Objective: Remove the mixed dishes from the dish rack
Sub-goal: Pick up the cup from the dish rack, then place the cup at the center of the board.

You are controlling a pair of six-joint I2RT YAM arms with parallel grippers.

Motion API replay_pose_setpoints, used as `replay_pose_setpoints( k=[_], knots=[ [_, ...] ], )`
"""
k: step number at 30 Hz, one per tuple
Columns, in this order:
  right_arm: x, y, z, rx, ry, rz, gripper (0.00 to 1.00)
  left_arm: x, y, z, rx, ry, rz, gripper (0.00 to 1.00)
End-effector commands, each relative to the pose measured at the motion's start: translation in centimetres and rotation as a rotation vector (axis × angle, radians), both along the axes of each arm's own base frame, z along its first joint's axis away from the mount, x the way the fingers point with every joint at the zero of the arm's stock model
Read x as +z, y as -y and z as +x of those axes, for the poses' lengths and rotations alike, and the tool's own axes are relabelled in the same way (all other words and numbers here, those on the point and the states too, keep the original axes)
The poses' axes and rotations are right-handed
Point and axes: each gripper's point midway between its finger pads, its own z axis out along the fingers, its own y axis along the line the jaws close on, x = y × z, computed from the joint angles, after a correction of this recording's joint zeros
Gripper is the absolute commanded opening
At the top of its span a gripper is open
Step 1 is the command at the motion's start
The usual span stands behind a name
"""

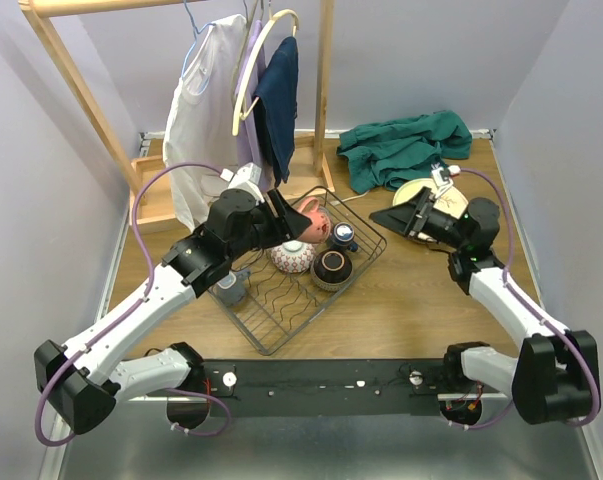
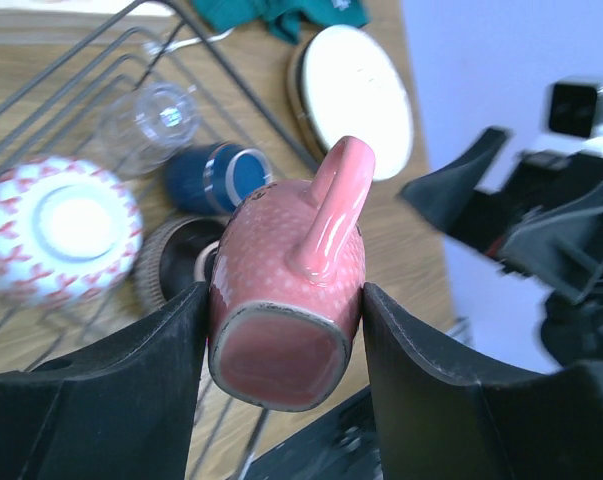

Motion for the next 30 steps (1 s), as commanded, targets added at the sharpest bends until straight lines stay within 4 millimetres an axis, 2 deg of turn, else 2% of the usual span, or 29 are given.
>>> replay_pose_setpoints(
  k=[1,6,9,15,22,26,29,30],
  knots=[
    [1.7,-3.4,-1.4,0.119,0.089,0.067,0.95,6.2,1.8,0.9,0.007,0.129,-0.287,0.01],
    [2.2,-6.6,-2.2,0.222,0.116,0.096,0.91,6.3,2.2,1.0,0.012,0.12,-0.348,0.0],
    [2.9,-7.6,-2.3,0.257,0.141,0.106,0.89,6.3,2.2,1.1,0.021,0.119,-0.38,0.0],
    [4.2,-8.5,-2.6,0.323,0.183,0.127,0.85,5.7,2.6,1.3,0.018,0.102,-0.408,0.0],
    [4.1,-8.8,-2.5,0.35,0.189,0.12,0.79,5.5,3.3,1.2,-0.011,0.097,-0.436,0.0],
    [4.2,-9.1,-2.7,0.373,0.184,0.137,0.67,5.3,4.1,1.1,-0.044,0.089,-0.463,0.0],
    [4.3,-9.3,-2.8,0.385,0.186,0.141,0.52,5.1,4.6,0.9,-0.071,0.082,-0.48,0.01],
    [4.4,-9.3,-3.0,0.391,0.187,0.145,0.43,4.8,4.6,0.8,-0.073,0.078,-0.479,0.02]
  ],
)
